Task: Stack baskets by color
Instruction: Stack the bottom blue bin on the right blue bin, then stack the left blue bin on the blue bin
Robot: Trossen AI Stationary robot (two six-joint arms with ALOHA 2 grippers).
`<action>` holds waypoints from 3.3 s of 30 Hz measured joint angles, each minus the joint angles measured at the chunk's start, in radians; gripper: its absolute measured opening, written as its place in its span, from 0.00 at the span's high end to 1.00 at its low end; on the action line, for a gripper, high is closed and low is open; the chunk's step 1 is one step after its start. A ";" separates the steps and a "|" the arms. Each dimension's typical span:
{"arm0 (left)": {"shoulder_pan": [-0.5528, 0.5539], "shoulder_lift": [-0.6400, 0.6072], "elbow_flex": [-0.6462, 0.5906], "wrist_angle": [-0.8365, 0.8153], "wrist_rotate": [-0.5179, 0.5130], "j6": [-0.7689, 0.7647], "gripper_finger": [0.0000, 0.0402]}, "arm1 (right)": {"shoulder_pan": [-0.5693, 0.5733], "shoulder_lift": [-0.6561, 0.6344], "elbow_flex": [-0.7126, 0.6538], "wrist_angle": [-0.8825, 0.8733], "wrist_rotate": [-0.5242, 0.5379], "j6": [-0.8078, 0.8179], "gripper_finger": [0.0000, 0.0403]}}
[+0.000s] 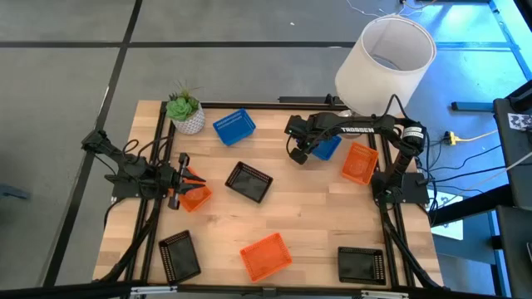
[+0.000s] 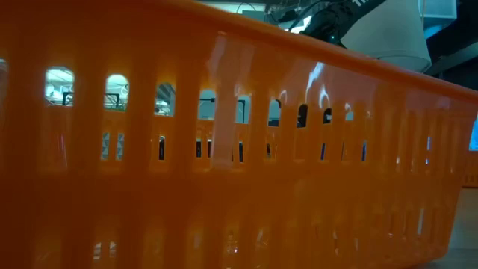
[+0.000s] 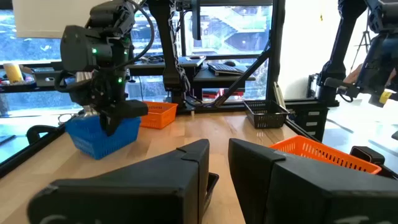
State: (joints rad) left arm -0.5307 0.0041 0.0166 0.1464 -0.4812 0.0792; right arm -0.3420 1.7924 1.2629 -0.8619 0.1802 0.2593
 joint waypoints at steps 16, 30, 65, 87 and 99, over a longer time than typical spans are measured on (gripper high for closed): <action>0.000 0.000 0.000 -0.004 -0.178 -0.067 0.86 | 0.027 0.000 0.182 0.168 -0.177 -0.225 0.71; 0.000 0.220 0.406 -0.537 -0.325 -0.334 0.86 | 0.071 0.004 0.181 0.422 -0.216 -0.543 0.71; 0.375 0.605 0.797 -0.915 -0.168 -0.723 0.86 | 0.051 -0.003 0.180 0.348 -0.250 -0.843 0.71; 0.450 0.891 0.796 -0.914 0.177 -0.295 0.86 | 0.126 0.018 0.180 0.295 -0.328 -0.302 0.71; 0.676 1.048 0.796 -0.789 0.120 -0.279 0.86 | 0.136 0.017 0.180 0.295 -0.138 -0.374 0.71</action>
State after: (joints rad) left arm 0.1453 1.0526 0.8127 -0.6428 -0.3617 -0.2003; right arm -0.2062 1.8091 1.4433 -0.5667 0.0422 -0.1144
